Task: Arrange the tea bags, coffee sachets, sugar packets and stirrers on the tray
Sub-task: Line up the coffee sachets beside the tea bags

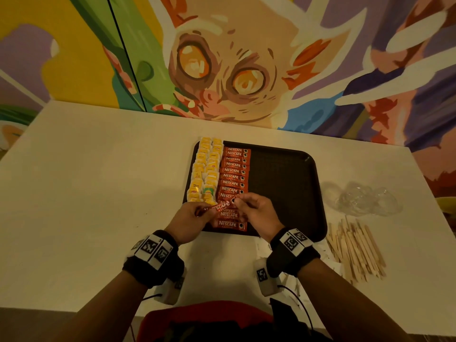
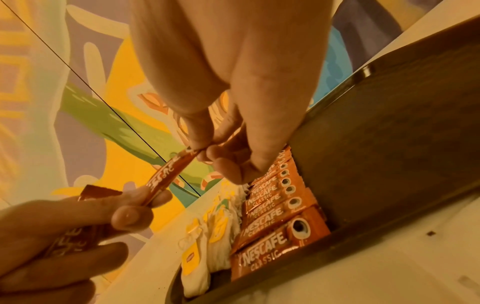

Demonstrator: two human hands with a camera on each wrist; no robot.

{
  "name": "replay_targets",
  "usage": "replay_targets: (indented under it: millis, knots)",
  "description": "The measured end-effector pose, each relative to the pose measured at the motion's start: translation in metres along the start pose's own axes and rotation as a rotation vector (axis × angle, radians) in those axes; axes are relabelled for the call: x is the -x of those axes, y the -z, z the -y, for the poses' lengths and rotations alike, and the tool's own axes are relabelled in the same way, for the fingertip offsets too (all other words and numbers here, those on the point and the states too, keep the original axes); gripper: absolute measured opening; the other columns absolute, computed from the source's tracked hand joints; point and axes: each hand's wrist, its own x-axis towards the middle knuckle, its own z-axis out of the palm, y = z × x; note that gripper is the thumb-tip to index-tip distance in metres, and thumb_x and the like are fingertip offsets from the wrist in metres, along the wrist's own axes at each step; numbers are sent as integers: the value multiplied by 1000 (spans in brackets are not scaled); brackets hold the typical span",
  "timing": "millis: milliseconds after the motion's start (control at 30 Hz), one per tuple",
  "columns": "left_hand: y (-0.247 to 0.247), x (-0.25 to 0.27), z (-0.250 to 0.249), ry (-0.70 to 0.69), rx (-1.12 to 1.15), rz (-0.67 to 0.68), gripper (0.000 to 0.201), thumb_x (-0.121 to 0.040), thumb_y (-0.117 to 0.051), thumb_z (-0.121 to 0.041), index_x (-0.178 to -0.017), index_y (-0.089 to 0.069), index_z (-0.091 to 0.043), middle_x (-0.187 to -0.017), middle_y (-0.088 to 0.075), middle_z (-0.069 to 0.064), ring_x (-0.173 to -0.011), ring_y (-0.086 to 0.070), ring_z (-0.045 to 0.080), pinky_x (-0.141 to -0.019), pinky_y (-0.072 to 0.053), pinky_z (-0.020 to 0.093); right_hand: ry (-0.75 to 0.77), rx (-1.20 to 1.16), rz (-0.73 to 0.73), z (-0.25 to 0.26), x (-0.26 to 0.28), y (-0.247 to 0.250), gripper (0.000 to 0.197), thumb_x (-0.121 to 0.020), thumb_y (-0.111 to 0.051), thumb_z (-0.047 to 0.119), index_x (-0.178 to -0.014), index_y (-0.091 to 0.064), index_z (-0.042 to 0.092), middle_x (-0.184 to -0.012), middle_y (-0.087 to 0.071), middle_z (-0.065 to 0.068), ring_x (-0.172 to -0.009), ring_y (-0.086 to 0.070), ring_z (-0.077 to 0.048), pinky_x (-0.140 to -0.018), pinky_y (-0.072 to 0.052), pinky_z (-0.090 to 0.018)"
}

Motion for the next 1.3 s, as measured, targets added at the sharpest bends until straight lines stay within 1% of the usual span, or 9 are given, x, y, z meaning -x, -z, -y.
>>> replay_targets:
  millis: [200, 367, 500, 600, 767, 867, 1067, 1233, 1300]
  knots:
    - [0, 0, 0, -12, 23, -23, 34, -97, -54, -21, -66, -64, -13, -88, -70, 6, -84, -60, -8, -80, -46, 18, -142, -134, -20, -1, -2, 0, 6, -95, -60, 10, -94, -64, 7, -88, -63, -2, -74, -59, -11, -62, -50, -26]
    - [-1, -7, 4, 73, 46, -219, 17, -94, -60, -25, -82, -68, -16, -93, -68, -2, -89, -62, 8, -76, -49, 22, -199, 5, -53, -5, -5, 7, 10, -96, -61, 18, -99, -67, 11, -81, -61, 0, -68, -53, -10, -58, -46, -23]
    - [1, -11, 10, 142, 32, -265, 23, -92, -63, -25, -70, -65, -19, -86, -70, 4, -80, -64, 12, -73, -52, 25, -231, -12, -157, -8, -11, 14, 16, -97, -60, 20, -107, -67, 10, -83, -63, -1, -64, -53, -8, -52, -43, -21]
    - [2, -8, 11, 171, 20, -258, 24, -91, -64, -24, -71, -67, -11, -72, -66, 2, -61, -57, 11, -55, -44, 21, -262, 30, -253, -15, -20, 20, 14, -96, -61, 21, -107, -67, 14, -88, -63, -3, -68, -52, -10, -56, -43, -25]
    - [-1, -3, 12, 169, 3, -211, 21, -92, -62, -24, -80, -70, -9, -72, -67, -1, -62, -57, 8, -58, -44, 21, -332, 177, -319, -32, -34, 23, 13, -92, -66, 23, -104, -67, 19, -109, -69, -9, -82, -55, -18, -64, -49, -33]
    - [-1, -2, 9, 159, -6, -188, 16, -93, -62, -24, -80, -67, -17, -73, -67, -2, -62, -58, 5, -60, -45, 20, -362, 243, -322, -37, -39, 22, 4, -91, -68, 23, -91, -64, 25, -109, -69, -9, -88, -59, -20, -80, -55, -40]
    - [0, -1, 6, 156, -9, -172, 14, -93, -61, -25, -82, -66, -18, -74, -66, -3, -60, -55, 5, -55, -42, 20, -384, 329, -281, -31, -43, 21, 9, -93, -66, 23, -101, -66, 21, -103, -63, 0, -98, -58, -19, -83, -54, -39]
    - [-2, -1, 5, 156, -6, -161, 14, -93, -61, -26, -82, -65, -19, -73, -66, -3, -59, -55, 4, -55, -41, 19, -403, 282, -271, -31, -43, 19, 13, -93, -64, 23, -105, -67, 18, -112, -69, -9, -84, -55, -19, -57, -45, -31]
    - [-2, -1, 6, 151, 7, -149, 15, -93, -61, -26, -80, -65, -20, -73, -66, -3, -65, -59, 7, -62, -44, 21, -410, 296, -251, -30, -42, 18, 15, -94, -63, 23, -107, -67, 17, -113, -69, -10, -84, -54, -19, -55, -43, -30]
